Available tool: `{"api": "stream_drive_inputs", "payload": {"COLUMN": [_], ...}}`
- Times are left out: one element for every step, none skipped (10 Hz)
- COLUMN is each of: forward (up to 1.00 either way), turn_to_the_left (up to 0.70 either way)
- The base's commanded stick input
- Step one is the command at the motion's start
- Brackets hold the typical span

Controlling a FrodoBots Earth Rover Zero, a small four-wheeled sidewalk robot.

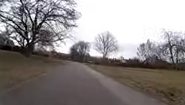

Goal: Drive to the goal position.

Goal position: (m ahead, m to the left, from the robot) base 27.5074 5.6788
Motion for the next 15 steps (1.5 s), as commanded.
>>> {"api": "stream_drive_inputs", "payload": {"forward": [1.0,1.0,1.0,1.0,1.0,1.0,1.0,1.0,1.0,1.0,1.0,1.0,1.0,1.0,1.0], "turn_to_the_left": [0.05,0.34,0.4,0.4,0.38,0.12,0.01,0.0,0.0,0.0,0.0,0.0,0.0,0.0,0.0]}}
